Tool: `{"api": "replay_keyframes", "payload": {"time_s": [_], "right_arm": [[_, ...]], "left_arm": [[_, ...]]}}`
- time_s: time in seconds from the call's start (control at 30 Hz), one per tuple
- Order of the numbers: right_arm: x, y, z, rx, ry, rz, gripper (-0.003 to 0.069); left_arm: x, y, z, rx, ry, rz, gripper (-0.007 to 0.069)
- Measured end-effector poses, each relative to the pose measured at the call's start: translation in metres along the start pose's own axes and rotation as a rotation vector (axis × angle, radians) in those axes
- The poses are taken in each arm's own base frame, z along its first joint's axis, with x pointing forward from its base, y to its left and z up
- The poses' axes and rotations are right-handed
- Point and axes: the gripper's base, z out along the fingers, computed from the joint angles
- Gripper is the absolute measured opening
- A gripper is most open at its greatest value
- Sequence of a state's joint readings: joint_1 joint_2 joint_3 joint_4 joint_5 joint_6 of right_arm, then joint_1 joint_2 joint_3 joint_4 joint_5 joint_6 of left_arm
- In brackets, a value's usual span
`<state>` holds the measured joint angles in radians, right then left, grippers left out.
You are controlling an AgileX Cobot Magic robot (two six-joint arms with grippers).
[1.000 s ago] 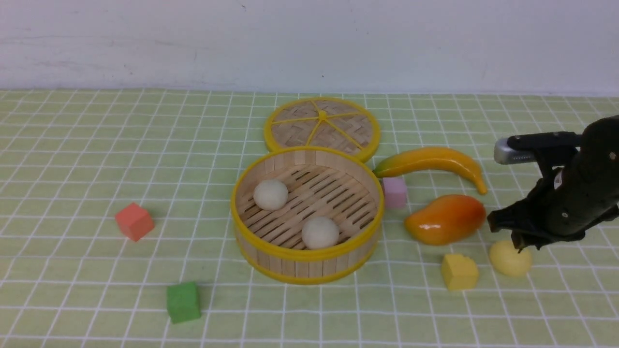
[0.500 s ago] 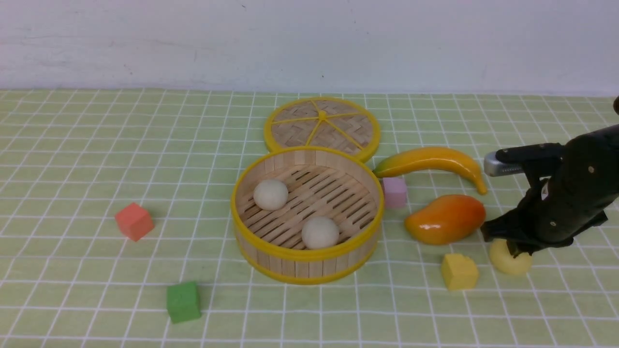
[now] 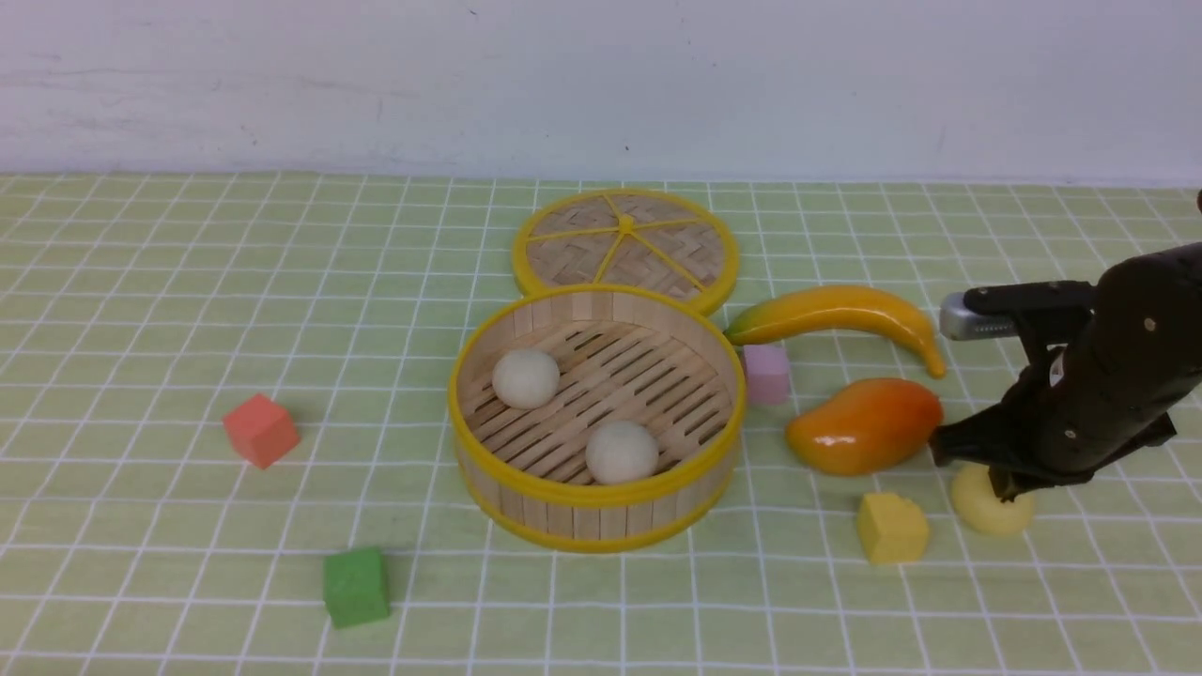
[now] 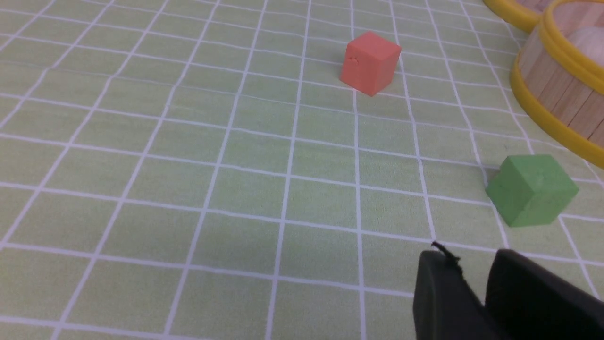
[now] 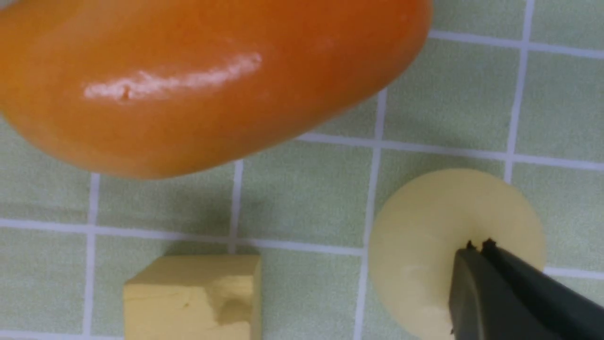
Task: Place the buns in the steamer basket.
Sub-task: Use the right arm to grab a steamed stuffed bun
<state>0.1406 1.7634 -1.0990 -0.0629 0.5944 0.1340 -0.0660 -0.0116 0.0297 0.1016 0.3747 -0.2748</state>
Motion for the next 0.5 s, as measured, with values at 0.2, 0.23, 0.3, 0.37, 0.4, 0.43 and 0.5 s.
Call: {"api": "replay_keyframes", "payload": {"time_s": [0.2, 0.23, 0.3, 0.37, 0.4, 0.43, 0.5], "right_arm": [[-0.003, 0.000, -0.016, -0.004, -0.041, 0.003, -0.0020], [-0.003, 0.000, -0.019, -0.004, -0.046, 0.003, -0.0020], [-0.003, -0.001, -0.022, -0.005, -0.054, 0.003, -0.0020], [-0.002, -0.001, -0.024, -0.004, -0.048, 0.003, -0.0020], [-0.002, -0.001, -0.024, -0.003, -0.041, 0.003, -0.0020], [-0.001, -0.001, -0.024, -0.002, -0.034, 0.005, -0.0016], [0.000, -0.001, -0.024, -0.001, -0.024, 0.024, 0.0000]], "left_arm": [[0.000, 0.000, 0.000, 0.000, 0.001, 0.000, 0.0157], [0.000, 0.000, 0.000, 0.000, 0.001, 0.000, 0.0158], [0.000, 0.000, 0.000, 0.000, 0.001, 0.000, 0.0162], [0.000, 0.000, 0.000, 0.000, 0.001, 0.000, 0.0165], [0.000, 0.000, 0.000, 0.000, 0.001, 0.000, 0.0165], [0.000, 0.000, 0.000, 0.000, 0.002, 0.000, 0.0165], [0.000, 0.000, 0.000, 0.000, 0.002, 0.000, 0.0167]]}}
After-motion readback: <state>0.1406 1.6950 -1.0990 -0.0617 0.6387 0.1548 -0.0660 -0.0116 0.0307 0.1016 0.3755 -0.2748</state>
